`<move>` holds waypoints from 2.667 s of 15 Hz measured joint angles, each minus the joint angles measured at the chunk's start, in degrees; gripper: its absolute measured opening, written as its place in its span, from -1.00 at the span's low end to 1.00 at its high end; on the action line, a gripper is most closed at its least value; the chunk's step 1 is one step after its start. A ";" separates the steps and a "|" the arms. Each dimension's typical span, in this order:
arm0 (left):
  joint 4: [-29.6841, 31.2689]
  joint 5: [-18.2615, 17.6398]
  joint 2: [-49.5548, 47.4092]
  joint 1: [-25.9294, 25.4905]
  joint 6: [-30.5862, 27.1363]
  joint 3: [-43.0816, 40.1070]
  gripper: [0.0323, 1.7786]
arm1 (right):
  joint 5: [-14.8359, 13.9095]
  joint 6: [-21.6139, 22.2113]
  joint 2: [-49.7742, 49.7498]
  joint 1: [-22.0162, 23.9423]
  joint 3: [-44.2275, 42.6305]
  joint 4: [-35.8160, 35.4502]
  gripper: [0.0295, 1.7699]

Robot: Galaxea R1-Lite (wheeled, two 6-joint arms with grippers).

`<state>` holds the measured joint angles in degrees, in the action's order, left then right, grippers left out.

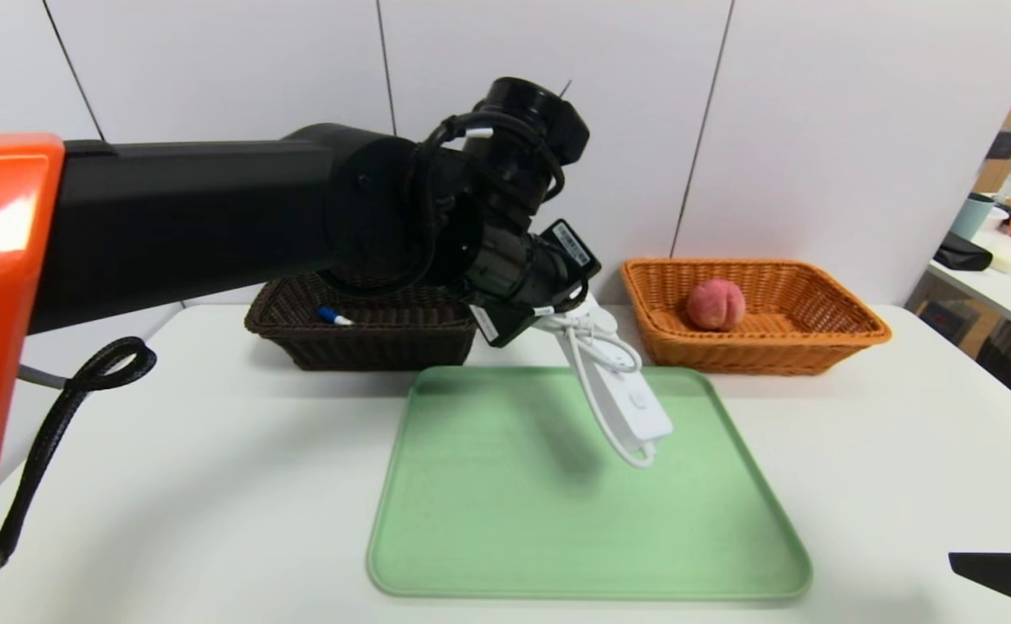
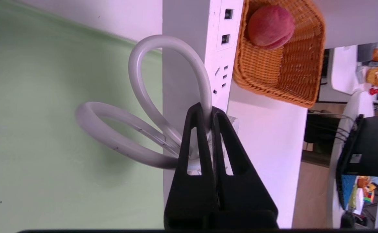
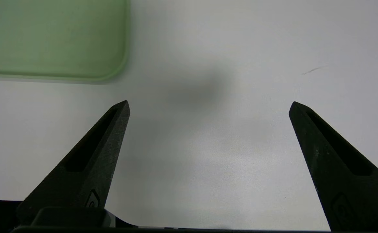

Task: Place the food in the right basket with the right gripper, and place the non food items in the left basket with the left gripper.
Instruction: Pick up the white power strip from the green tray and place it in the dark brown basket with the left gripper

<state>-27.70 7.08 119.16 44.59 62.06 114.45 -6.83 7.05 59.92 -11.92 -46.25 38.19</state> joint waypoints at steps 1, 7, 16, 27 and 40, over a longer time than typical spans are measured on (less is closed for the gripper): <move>1.21 -0.09 -0.50 -0.59 0.28 0.00 -0.96 | -0.02 -0.05 -0.16 0.00 0.13 0.01 0.92; 4.79 -4.52 -4.33 -7.91 5.63 0.00 -0.96 | -0.11 0.09 -0.88 -0.01 1.05 0.11 0.92; 6.97 -6.24 -3.97 -25.80 14.46 -0.06 -0.96 | -0.74 0.30 -1.66 0.71 1.83 -0.24 0.92; 3.22 -8.34 -0.67 -31.95 26.75 -1.18 -0.96 | -0.85 0.20 -0.99 2.43 0.22 -1.15 0.92; 2.89 -8.73 2.85 -33.33 28.89 -1.22 -0.29 | -0.78 0.00 0.50 2.50 0.66 -1.15 0.92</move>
<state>-24.81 -1.65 122.02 11.26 90.95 113.23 -7.61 7.05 60.42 -9.42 -45.59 37.05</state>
